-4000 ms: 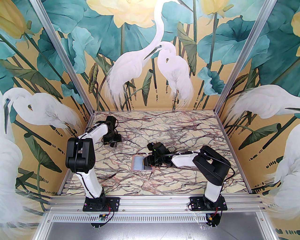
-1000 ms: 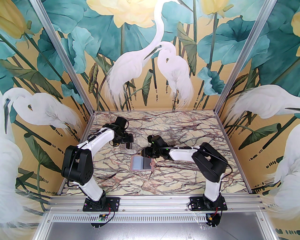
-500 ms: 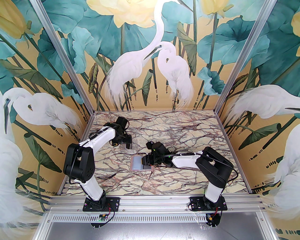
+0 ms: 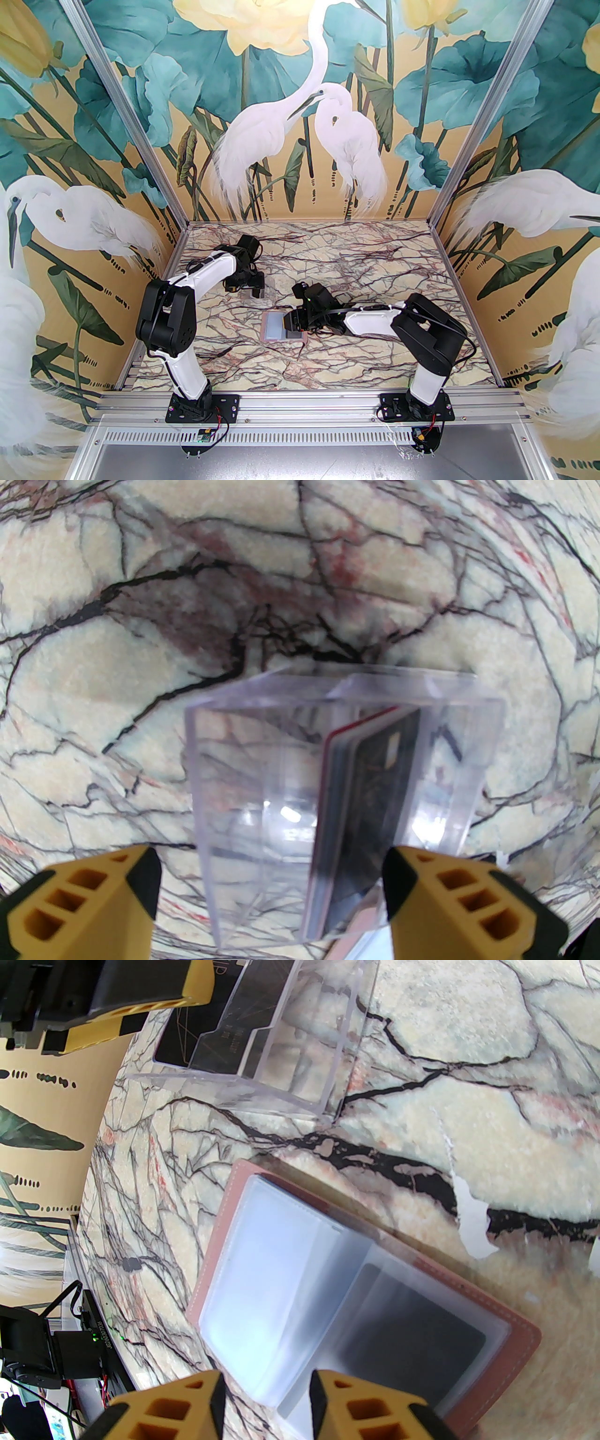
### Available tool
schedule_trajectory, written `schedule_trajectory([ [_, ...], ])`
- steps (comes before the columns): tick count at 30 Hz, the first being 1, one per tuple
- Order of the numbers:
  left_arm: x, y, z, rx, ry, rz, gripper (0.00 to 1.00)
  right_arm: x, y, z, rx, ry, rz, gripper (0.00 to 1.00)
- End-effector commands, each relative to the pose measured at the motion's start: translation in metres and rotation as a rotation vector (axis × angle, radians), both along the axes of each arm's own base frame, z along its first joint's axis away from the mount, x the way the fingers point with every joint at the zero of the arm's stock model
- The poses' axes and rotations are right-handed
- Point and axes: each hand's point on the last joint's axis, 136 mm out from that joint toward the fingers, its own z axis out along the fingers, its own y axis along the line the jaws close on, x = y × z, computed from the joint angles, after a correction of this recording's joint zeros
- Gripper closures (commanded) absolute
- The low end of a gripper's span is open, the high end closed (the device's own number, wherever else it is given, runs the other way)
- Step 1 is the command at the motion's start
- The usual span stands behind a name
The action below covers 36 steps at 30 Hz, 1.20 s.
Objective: Put the credit cards into the card holder
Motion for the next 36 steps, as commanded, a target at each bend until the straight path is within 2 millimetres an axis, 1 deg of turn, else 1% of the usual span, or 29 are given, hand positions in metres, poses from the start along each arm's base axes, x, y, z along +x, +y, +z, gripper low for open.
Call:
schedule_trajectory([
  [1,0.004,0.0,0.0,0.015,0.003,-0.01,0.18,0.002,0.001,-0.004,-0.015,0.0,0.008,0.62],
  [4,0.005,-0.005,-0.005,-0.007,0.015,-0.009,0.22,0.002,0.002,-0.005,-0.017,0.002,0.009,0.62],
  [11,0.002,-0.002,-0.012,0.007,0.028,-0.006,0.24,0.002,0.001,-0.006,-0.023,0.005,0.007,0.62],
  [20,0.002,0.0,-0.003,0.019,0.01,-0.012,0.38,0.002,0.002,-0.009,-0.03,0.013,0.009,0.62],
  [24,0.002,-0.001,0.0,0.009,0.003,-0.012,0.42,0.002,0.002,-0.009,-0.031,0.014,0.008,0.62],
  [30,0.002,-0.003,0.006,-0.004,-0.006,-0.015,0.46,0.002,0.002,-0.01,-0.034,0.019,0.011,0.62],
  [36,0.002,-0.003,0.013,-0.004,-0.015,-0.016,0.46,0.001,0.003,-0.01,-0.033,0.021,0.013,0.62],
])
